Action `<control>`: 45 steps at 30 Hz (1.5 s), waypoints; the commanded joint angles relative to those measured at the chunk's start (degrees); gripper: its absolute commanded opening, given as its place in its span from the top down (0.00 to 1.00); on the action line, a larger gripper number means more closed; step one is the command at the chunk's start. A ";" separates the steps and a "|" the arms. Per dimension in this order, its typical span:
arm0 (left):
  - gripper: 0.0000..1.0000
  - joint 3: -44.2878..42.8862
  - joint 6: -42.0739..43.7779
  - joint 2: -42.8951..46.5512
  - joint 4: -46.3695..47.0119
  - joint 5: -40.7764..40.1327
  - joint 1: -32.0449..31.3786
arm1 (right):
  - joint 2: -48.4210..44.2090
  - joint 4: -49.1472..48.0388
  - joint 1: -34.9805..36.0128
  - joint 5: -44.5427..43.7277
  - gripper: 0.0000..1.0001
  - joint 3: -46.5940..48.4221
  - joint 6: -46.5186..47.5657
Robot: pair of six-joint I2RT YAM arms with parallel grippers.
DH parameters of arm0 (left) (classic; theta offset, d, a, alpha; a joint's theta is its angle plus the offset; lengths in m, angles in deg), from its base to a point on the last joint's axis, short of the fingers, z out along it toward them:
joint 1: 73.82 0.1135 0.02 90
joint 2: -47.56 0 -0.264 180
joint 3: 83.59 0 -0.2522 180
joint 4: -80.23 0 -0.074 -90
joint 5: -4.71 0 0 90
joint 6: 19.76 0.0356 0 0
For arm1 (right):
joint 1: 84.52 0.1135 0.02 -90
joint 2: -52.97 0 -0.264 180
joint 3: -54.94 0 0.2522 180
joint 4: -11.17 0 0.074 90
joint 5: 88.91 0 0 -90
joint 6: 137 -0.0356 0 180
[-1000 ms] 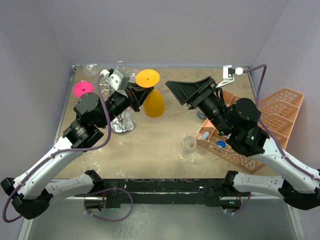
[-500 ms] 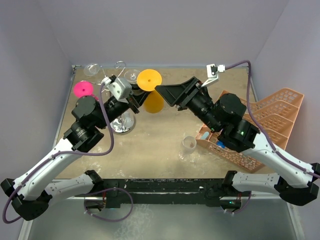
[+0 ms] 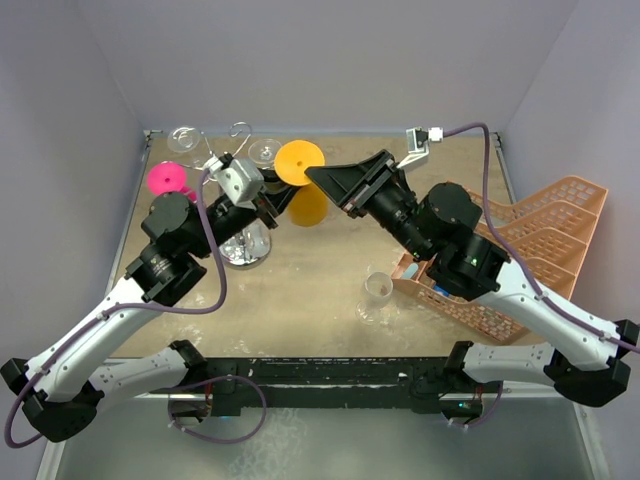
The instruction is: Place the wine glass upside down on the wine glass rack
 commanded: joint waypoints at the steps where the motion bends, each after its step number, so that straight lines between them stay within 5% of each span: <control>1: 1.00 -0.09 1.15 1.21 3.12 2.69 -0.05 | 0.11 -2.29 0.15 -2.01 0.79 1.83 -4.29; 3: 1.00 -0.18 -0.01 1.06 3.19 2.08 -0.04 | 0.34 -2.32 0.16 -2.55 1.00 1.86 -4.96; 11: 0.70 1.73 -14.84 2.68 1.48 -2.76 -0.05 | -1.74 -0.02 0.16 -9.62 1.00 1.06 -5.69; 20: 0.66 4.73 -44.59 5.08 3.61 -2.75 -0.05 | -6.09 -2.18 0.14 -12.44 1.00 -3.58 -0.16; 26: 0.65 2.67 -60.71 5.10 -0.80 -10.60 -0.02 | -8.45 -4.24 0.16 -10.30 1.00 -6.72 2.95; 45: 0.64 -4.19 -64.73 -2.04 -2.48 -6.80 -0.05 | -9.69 -4.37 0.14 -4.83 1.00 -8.89 4.53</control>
